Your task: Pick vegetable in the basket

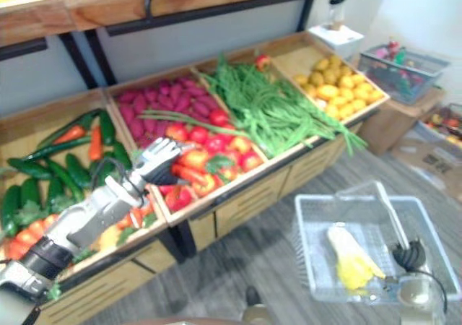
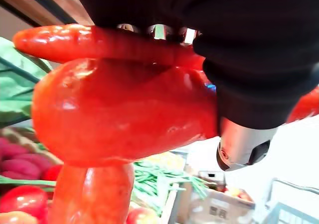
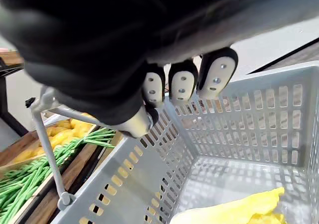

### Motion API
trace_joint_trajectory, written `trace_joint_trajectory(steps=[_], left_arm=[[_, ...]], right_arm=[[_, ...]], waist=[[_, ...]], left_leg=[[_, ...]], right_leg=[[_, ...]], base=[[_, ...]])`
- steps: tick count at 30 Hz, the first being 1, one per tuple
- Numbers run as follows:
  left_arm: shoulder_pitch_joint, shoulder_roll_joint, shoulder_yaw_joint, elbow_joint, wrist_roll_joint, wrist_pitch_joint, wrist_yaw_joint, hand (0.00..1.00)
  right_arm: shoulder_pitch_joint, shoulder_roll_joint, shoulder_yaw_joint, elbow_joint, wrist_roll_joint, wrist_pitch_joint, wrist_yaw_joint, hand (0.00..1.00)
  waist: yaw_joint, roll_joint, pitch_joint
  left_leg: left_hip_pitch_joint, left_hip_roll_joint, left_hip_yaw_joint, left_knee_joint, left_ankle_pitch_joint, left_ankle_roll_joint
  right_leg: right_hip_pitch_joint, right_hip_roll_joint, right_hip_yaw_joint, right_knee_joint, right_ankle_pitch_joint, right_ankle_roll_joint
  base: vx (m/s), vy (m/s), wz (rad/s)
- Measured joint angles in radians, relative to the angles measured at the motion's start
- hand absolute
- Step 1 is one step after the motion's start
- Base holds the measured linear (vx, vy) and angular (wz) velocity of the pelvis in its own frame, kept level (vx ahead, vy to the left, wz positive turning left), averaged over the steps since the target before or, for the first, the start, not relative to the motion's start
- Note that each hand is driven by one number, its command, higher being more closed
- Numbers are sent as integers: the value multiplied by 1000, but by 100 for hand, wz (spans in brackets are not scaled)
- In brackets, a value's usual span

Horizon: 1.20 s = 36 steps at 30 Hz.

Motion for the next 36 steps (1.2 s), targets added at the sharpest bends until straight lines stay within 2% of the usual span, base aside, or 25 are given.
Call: trace_joint_trajectory(steps=[3, 5, 7, 13, 19, 24, 36], left_arm=[[-3, 20, -42, -27, -2, -20, -18, 100], [-5, 26, -68, -29, -34, -25, -31, 100], [-5, 27, -79, -29, -39, -28, -37, 100], [-40, 23, -145, -30, -78, -50, -63, 100], [-50, 18, -207, -31, -103, -59, -97, 100], [-70, -24, -234, -38, -118, -64, -102, 100], [-134, -102, -314, -117, -119, -68, -102, 100]], right_arm=[[-16, -53, 72, -16, -1, -26, 30, 100], [-40, -71, 122, -17, -2, -27, 36, 100], [-61, -90, 187, -41, -3, -28, 41, 100], [-113, -182, 372, -140, -36, -94, 78, 100], [-155, -235, 508, -203, -38, -131, 111, 100], [-155, -275, 582, -245, -38, -143, 121, 100], [-177, -293, 637, -297, -38, -147, 127, 100]], waist=[[-5, -2, -4], [-20, -2, -4], [-22, -2, -4], [-28, 4, -2], [-40, 16, 1], [-51, 33, 4], [-53, 43, 12]], left_leg=[[8, 8, 46, 15, -12, -13], [20, 12, 63, 20, -16, -18], [28, 22, 96, 48, -34, -24], [32, 53, 173, 150, -99, -37], [34, 88, 243, 237, -151, -49], [34, 119, 295, 299, -190, -58], [54, 126, 364, 327, -203, -69]], right_leg=[[-13, 19, 40, 1, 3, 4], [-13, 28, 57, 2, 5, 3], [-13, 39, 87, 2, 9, 2], [-31, 62, 162, 4, 20, 6], [-47, 90, 220, 5, 31, 9], [-57, 110, 252, 4, 34, 11], [-66, 138, 318, 0, 59, 15]], base=[[25, -47, -45], [33, -38, -27], [12, -33, -47], [-15, -26, -41], [-26, -25, -33], [-31, -5, -27], [-26, -1, -17]])
